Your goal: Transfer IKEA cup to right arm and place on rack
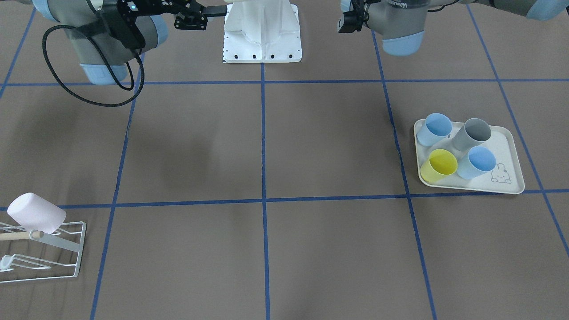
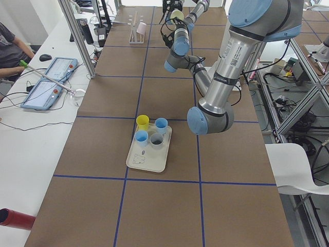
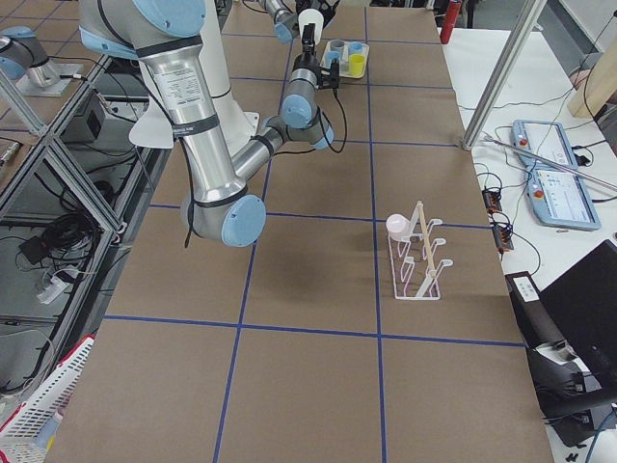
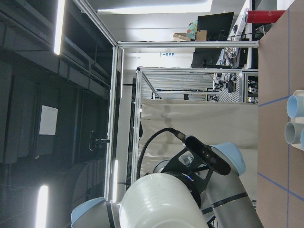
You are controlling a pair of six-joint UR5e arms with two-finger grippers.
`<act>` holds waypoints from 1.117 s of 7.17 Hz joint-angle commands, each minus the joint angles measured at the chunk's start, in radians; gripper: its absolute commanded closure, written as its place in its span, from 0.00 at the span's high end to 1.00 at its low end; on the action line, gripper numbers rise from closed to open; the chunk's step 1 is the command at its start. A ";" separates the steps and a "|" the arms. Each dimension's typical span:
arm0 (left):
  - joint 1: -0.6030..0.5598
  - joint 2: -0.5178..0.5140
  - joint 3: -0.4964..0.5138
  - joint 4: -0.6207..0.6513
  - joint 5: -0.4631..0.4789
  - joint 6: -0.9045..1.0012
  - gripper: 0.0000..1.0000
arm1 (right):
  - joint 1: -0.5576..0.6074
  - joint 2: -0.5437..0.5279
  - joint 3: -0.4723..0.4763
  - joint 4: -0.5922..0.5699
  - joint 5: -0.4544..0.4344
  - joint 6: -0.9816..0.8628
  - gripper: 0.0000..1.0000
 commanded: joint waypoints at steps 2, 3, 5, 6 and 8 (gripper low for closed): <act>0.008 -0.016 0.012 0.001 0.001 0.002 0.00 | -0.014 0.008 -0.006 0.001 -0.019 0.000 0.99; 0.010 -0.022 0.014 0.003 0.001 0.002 0.00 | -0.016 0.008 -0.004 0.003 -0.019 0.000 0.99; 0.010 -0.022 0.018 0.001 0.001 0.003 0.00 | -0.019 0.008 -0.001 0.003 -0.019 0.000 0.92; 0.010 -0.022 0.020 0.001 0.001 0.003 0.00 | -0.022 0.008 -0.003 0.015 -0.019 0.000 0.76; 0.010 -0.022 0.021 0.000 0.001 0.006 0.00 | -0.022 0.007 -0.003 0.017 -0.019 0.000 0.42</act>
